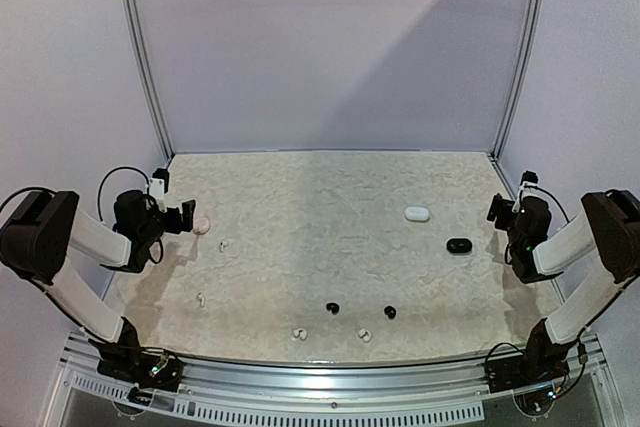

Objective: Insert the wireless bluetooth earbuds into the charging case

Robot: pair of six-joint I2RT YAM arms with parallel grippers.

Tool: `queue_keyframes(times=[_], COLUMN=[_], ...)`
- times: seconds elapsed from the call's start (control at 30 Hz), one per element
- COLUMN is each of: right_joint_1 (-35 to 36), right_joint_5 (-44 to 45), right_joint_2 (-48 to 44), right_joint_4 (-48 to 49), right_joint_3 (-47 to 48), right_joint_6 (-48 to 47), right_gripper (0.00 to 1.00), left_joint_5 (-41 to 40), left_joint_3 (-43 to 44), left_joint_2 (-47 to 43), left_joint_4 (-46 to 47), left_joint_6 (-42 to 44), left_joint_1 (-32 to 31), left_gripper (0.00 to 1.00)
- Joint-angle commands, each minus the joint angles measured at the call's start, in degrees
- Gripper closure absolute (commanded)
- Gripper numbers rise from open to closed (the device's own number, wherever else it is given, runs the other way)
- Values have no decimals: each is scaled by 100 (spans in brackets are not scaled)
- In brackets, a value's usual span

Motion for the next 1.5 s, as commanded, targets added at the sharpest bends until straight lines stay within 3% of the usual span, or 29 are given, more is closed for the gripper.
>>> queue_keyframes(times=[0.0,0.1,0.17,0.27,0.37,0.43,0.5,0.57,0.67,0.73,0.83,1.07,1.47], right_joint_1=[20,66,86,86,100,184,399,645,975,1220,1630,2466,3352], right_joint_5=[-151,-154,-330,-666,-1550,-1982,-2140,-2148,-2051,-1826,-1463,-1219,-1111], right_joint_2=[-287,-373,-750,-1232,-1323,-1223,-1046,-850,-409,-76,421,1468,2081], right_joint_4=[-308,-600,-1565,-3185,-4742,-5508,-6098,-6541,-6963,-7163,-7423,-8309,-8240], right_joint_3=[119,191,641,1464,2371,2988,3559,4025,4682,5041,5549,6579,6759], right_joint_6=[29,-149,-223,-84,152,373,441,489,818,1144,1659,2248,3015], right_gripper=[1,1,1,1,2,4,5,6,7,9,12,13,17], left_joint_5=[-38,-37,-50,555,503,622,908,1050,425,303,232,-97,-560], left_joint_3=[67,49,42,-100,-298,123,1179,2498,4218,5006,5574,5689,5932], left_joint_2=[-97,-71,-50,-340,-492,-1051,-1434,-1243,-473,-18,391,920,2074], left_joint_4=[-9,54,148,143,436,-852,-3024,-5150,-7710,-8875,-9818,-9939,-9586], left_joint_6=[33,29,50,262,172,175,452,675,305,116,-425,-1310,-1682], left_joint_1=[-18,-16,-18,-10,22,58,48,41,49,50,45,-311,-605], left_gripper=[1,1,1,1,1,1,1,1,1,1,1,1,11])
